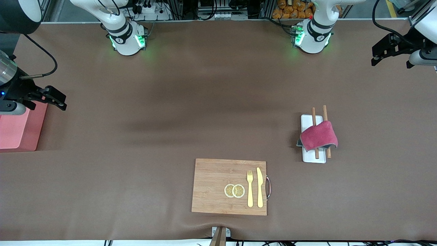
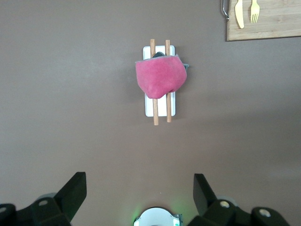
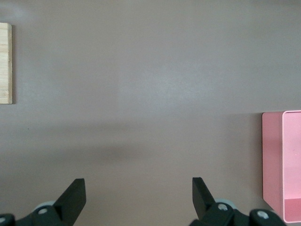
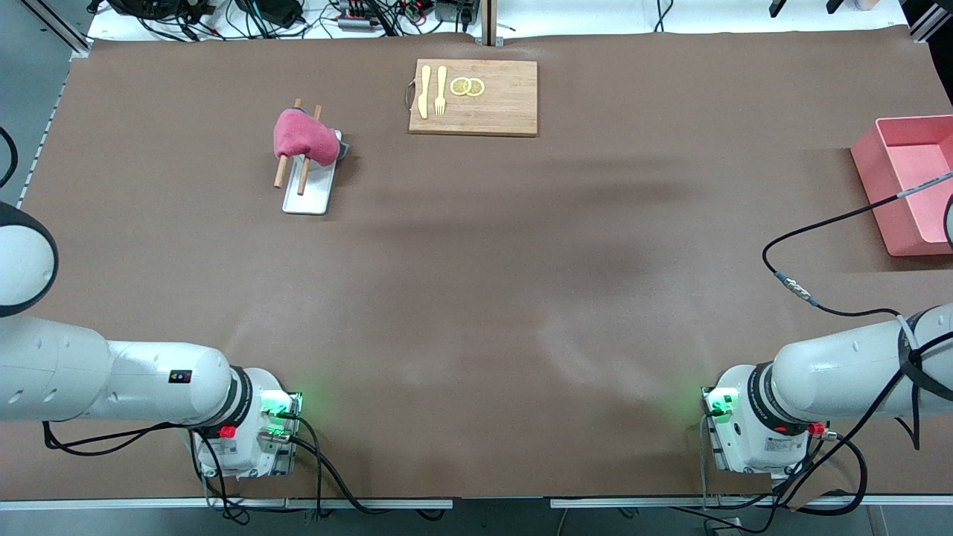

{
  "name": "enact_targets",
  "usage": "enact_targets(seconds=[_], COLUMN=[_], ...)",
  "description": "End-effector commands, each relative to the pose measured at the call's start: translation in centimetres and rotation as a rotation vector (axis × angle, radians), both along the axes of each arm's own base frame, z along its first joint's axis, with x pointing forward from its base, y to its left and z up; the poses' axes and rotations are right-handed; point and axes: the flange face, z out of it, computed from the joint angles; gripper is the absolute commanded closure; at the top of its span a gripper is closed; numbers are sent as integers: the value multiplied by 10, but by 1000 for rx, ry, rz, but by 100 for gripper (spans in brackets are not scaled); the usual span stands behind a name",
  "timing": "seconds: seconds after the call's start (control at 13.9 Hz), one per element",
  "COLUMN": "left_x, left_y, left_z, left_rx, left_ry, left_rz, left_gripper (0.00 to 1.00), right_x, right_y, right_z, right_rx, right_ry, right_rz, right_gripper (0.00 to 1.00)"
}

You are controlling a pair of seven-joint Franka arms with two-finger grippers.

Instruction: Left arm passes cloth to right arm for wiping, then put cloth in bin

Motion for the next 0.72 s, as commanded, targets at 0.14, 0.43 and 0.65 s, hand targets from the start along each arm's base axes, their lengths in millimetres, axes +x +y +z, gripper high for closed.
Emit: enact_targets(seconds=[0.14,0.43,0.65], left_x=[8,63,109], left_y=[-1,-11,-15], left_z=[-13,-77,-133], left_rx=[4,2,-20], left_ry=[27,101,50], left_rz=[-6,-22,-94], left_gripper=[0,0,0], right_x=[-2,-2,-2], right_y=[-2,-4,-6], right_z=[4,2,2], right_rx=[14,14,14], right_ry=[3,7,7], right_rz=[4,-3,-6], right_gripper=[0,0,0])
